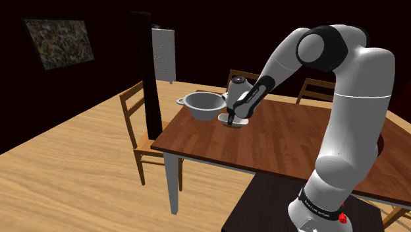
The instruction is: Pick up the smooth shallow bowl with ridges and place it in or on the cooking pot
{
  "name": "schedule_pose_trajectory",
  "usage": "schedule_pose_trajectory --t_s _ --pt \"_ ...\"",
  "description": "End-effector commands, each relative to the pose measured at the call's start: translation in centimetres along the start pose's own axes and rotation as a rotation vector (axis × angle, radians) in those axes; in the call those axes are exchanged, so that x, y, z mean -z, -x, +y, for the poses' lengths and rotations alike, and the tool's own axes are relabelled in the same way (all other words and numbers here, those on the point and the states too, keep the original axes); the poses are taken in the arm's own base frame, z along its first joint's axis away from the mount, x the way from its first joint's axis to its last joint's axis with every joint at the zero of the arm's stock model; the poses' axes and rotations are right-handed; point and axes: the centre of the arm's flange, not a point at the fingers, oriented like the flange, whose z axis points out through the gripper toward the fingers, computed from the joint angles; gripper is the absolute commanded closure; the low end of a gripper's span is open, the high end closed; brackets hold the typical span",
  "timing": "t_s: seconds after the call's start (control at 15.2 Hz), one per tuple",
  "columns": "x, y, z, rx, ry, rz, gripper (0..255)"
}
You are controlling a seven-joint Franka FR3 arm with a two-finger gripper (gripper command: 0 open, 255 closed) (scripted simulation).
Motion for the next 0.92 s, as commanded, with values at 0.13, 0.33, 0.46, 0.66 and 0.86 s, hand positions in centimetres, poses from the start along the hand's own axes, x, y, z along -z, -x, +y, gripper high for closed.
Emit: schedule_pose_trajectory --t_s 0.13,0.33,0.46,0.66,0.86 --pt "2.0 -0.1 0.7 0.001 -0.001 -0.001 255" --pt "3.5 -0.1 1.2 0.001 -0.001 -0.001 255" --pt "4.5 -0.2 1.6 0.001 -0.001 -0.001 255" --pt "6.0 -0.3 2.2 0.001 -0.001 -0.001 255" --pt "7.5 -0.3 2.7 0.001 -0.001 -0.001 255"
